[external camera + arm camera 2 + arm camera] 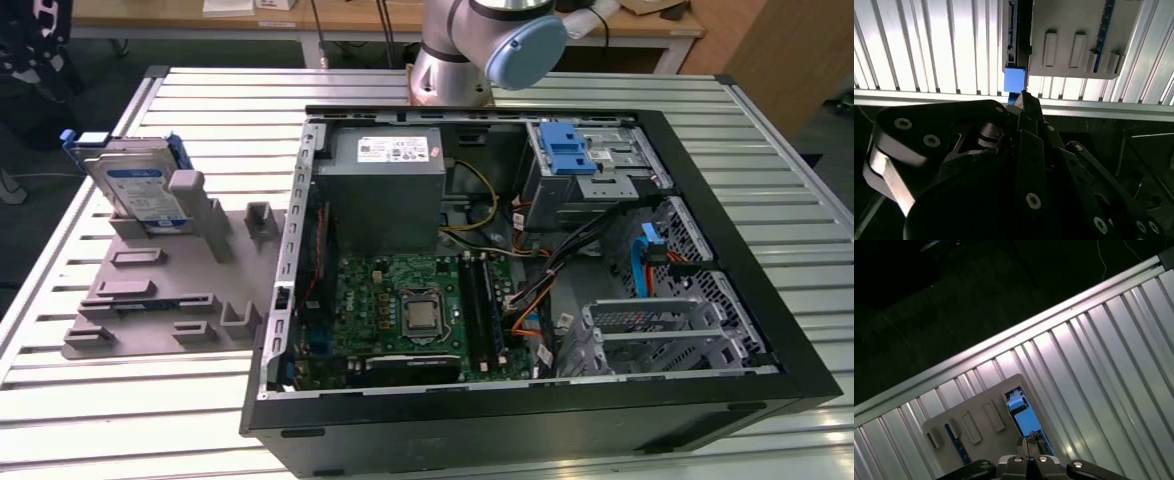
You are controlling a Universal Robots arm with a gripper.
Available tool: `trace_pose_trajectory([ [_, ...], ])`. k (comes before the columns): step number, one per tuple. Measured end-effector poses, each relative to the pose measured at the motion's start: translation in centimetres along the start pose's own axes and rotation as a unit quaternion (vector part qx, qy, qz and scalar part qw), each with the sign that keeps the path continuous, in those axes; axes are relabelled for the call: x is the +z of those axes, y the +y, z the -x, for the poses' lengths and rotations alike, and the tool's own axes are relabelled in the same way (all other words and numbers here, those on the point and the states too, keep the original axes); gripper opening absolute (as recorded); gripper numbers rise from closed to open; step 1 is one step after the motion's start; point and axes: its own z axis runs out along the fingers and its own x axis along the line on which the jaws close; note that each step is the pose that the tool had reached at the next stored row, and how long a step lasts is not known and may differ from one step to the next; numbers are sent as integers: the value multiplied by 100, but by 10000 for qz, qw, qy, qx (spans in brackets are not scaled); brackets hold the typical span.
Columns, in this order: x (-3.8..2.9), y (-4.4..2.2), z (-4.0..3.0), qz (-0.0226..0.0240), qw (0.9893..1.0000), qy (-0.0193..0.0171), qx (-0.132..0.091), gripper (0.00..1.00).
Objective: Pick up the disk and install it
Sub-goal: 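Pick up the disk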
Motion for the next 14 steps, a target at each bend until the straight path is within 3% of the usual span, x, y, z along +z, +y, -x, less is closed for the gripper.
trace_pose_trajectory([
  [3,4,0,0,2,9996,15,-268,11],
  [6,7,0,0,4,9986,31,-535,11],
  [14,7,0,0,2,9983,37,-588,11],
])
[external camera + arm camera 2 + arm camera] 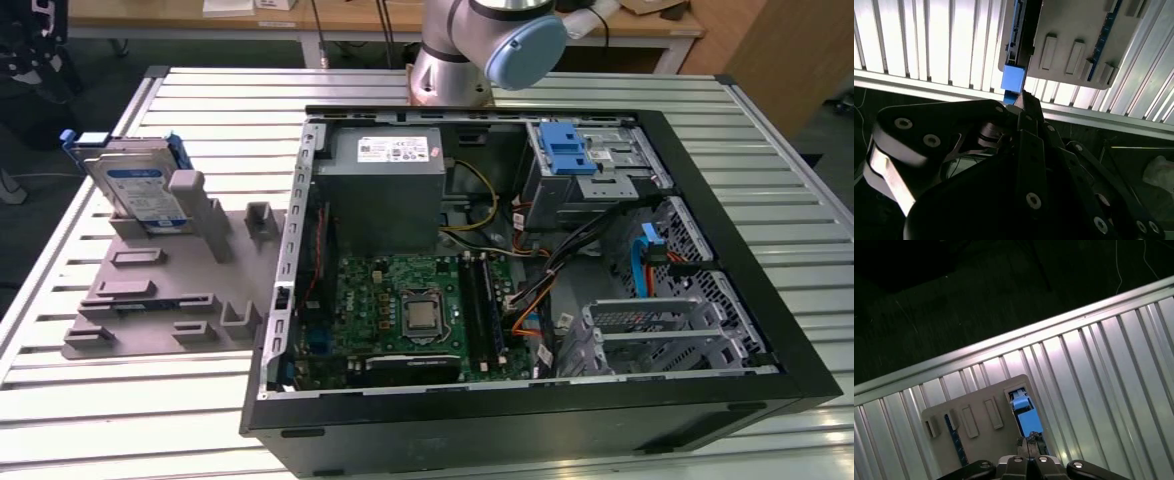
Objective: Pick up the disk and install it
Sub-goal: 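Pick up the disk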
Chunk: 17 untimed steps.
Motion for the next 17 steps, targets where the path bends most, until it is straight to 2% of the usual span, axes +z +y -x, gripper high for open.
trace_pose_trajectory([
  [6,0,0,0,1,10000,1,-34,11],
  [9,5,0,0,5,9996,7,-299,11],
  [13,16,-1,0,12,9978,17,-658,11],
  [17,33,-1,-1,13,9948,24,-1022,11],
])
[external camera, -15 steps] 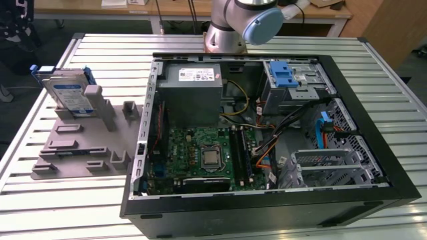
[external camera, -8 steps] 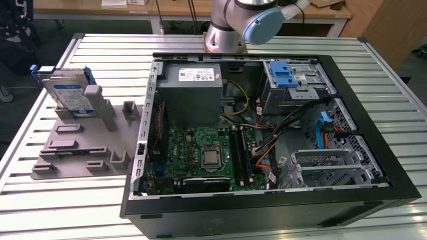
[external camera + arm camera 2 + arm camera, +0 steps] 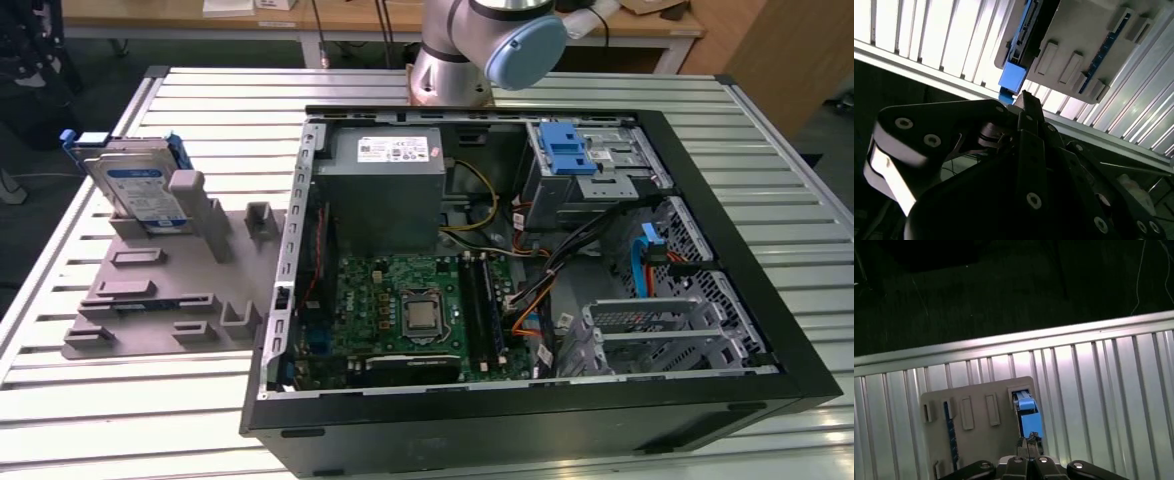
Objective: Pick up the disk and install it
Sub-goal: 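Pick up the disk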
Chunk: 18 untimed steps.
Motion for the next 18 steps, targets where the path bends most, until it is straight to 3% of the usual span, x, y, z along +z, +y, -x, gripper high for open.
trace_pose_trajectory([
  [3,3,0,0,0,9998,4,-200,11],
  [18,4,0,0,-1,9998,4,-217,11],
])
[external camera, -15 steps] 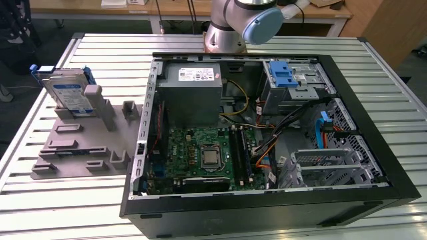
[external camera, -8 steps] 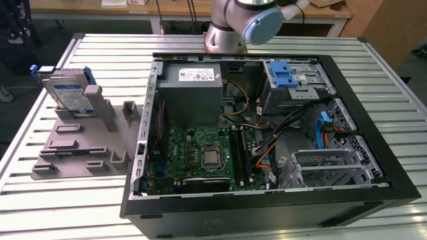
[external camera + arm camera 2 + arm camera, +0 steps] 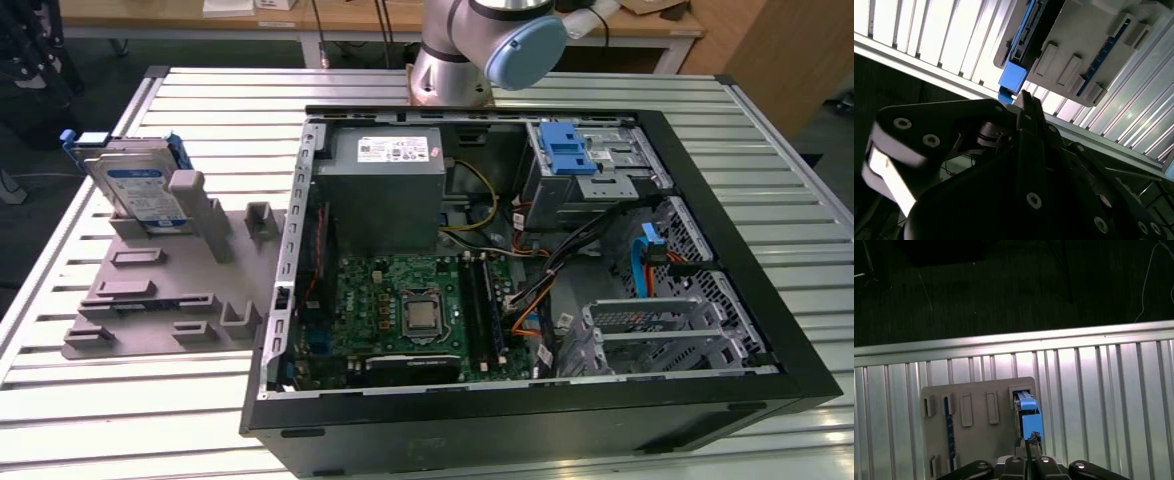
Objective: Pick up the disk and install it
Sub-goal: 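Pick up the disk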
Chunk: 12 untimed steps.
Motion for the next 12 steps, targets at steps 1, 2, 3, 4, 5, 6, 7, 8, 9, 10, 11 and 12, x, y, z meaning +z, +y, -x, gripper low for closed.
trace_pose_trajectory([
  [1,0,0,0,0,10000,0,0,17],
  [2,0,0,0,0,10000,0,0,23],
  [3,0,0,0,0,10000,0,0,23],
  [4,1,0,0,0,10000,0,0,29],
  [5,1,0,0,0,10000,0,0,29],
  [6,2,0,0,0,10000,1,0,35],
  [7,3,0,0,0,10000,0,0,41],
  [8,3,0,0,0,10000,1,0,47],
  [9,3,0,0,0,10000,0,0,47],
  [10,3,0,0,0,10000,0,-1,53],
  [11,3,0,0,0,10000,0,0,59],
  [12,3,0,0,0,10000,0,0,59],
])
